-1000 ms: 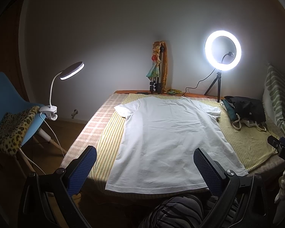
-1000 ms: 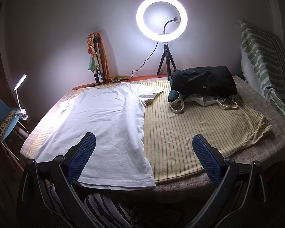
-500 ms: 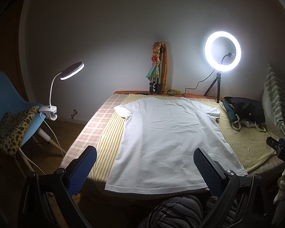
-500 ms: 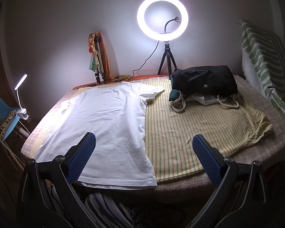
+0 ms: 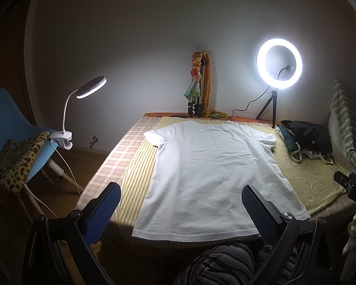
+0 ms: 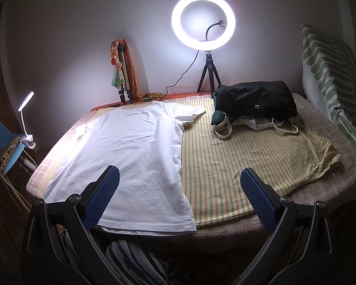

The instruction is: Fold small clothes

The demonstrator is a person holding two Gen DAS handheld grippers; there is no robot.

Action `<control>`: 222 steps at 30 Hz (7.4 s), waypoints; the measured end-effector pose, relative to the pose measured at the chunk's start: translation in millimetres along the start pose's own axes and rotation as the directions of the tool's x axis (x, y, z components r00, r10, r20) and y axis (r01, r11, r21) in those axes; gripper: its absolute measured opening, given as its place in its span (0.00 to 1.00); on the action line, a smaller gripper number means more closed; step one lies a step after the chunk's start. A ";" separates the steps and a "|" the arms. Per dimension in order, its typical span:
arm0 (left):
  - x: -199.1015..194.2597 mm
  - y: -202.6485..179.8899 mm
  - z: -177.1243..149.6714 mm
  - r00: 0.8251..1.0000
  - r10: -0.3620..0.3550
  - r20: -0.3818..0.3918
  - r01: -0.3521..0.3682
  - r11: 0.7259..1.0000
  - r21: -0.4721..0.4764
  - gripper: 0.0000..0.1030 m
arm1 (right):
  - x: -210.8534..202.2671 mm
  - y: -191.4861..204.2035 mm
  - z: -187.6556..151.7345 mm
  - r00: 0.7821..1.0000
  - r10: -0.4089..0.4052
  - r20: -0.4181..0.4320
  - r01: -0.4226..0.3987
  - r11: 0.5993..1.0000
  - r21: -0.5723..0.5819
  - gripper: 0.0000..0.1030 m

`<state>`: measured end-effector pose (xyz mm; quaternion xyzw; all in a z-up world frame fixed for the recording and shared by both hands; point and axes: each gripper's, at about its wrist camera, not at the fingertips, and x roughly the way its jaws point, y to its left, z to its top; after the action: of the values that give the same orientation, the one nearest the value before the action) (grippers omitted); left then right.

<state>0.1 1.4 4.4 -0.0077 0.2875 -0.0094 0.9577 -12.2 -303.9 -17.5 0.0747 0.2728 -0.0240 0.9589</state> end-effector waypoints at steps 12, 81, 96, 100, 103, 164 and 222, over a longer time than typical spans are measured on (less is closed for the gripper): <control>3.9 3.8 -5.0 1.000 0.003 -0.005 -0.003 1.000 -0.003 0.99 | 0.7 -0.5 -3.7 1.000 0.000 -0.004 0.000 1.000 0.002 1.00; 188.0 131.3 -104.3 0.922 -0.338 -0.190 0.254 0.897 -0.361 0.13 | 447.1 425.8 67.2 0.785 0.274 -0.555 -0.442 0.876 -0.192 0.65; 180.9 118.5 -98.7 0.935 -0.312 -0.167 0.248 0.914 -0.320 0.00 | 457.3 410.2 79.2 0.801 0.276 -0.531 -0.449 0.864 -0.228 0.04; 173.8 120.0 -95.4 0.956 -0.254 -0.146 0.200 0.931 -0.306 0.14 | 454.0 406.6 84.3 0.770 0.345 -0.537 -0.496 0.853 -0.163 0.07; 179.8 116.8 -96.9 0.963 -0.204 -0.177 0.154 0.953 -0.261 0.42 | 456.2 410.9 82.2 0.739 0.376 -0.560 -0.521 0.845 -0.120 0.63; 157.1 -3.4 -74.7 0.911 -0.354 -0.211 0.359 0.933 -0.015 0.23 | 399.8 137.4 124.4 0.921 0.199 -0.334 -0.178 0.980 0.094 0.45; 185.2 -285.7 -106.6 0.796 -0.448 -0.408 0.584 0.745 0.322 0.20 | 206.8 -149.1 65.5 0.918 0.341 -0.203 -0.262 0.905 0.334 0.58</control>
<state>92.0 -289.5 -180.8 0.1260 0.4083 -0.3416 0.8371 184.7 -462.5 -90.8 0.2636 0.3727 0.0945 0.8847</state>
